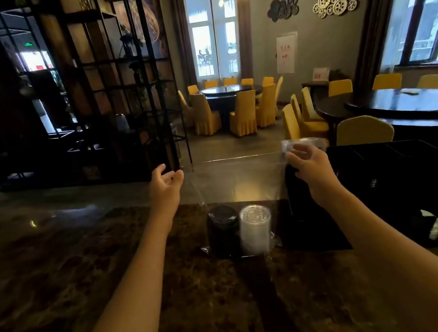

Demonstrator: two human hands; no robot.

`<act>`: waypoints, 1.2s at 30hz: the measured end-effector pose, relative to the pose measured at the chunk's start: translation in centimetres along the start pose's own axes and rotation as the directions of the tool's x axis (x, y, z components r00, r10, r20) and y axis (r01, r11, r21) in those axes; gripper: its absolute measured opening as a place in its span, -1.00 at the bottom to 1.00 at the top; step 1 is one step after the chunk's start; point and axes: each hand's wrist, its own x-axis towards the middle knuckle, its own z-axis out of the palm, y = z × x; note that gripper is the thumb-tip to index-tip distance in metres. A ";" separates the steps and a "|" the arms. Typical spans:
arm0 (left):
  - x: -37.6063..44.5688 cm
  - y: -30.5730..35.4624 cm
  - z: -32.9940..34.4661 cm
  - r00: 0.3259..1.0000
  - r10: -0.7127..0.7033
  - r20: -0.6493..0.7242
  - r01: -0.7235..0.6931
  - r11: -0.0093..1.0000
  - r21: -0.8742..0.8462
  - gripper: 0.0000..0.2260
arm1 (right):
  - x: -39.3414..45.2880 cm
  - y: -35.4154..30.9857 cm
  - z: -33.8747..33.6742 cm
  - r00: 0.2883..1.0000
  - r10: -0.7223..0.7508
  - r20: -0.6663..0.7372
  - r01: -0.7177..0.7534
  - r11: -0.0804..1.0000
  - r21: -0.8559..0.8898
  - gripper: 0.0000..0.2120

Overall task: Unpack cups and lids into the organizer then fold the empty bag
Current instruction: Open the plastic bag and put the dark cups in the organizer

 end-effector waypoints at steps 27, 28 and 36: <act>-6.5 2.5 2.6 0.989 0.088 0.115 -0.058 0.970 -0.238 -0.90 | -4.3 1.3 -7.1 0.985 -0.174 0.001 0.172 0.978 0.116 -0.87; -7.4 2.6 2.8 0.989 0.086 0.119 -0.056 0.969 -0.240 -0.91 | -4.8 1.3 -7.8 0.983 -0.181 0.009 0.179 0.978 0.111 -0.87; -13.9 2.1 4.3 0.967 0.225 0.122 -0.204 0.965 -0.166 -0.90 | -9.4 4.2 -13.5 0.950 -0.311 -0.017 0.311 0.950 0.023 -0.89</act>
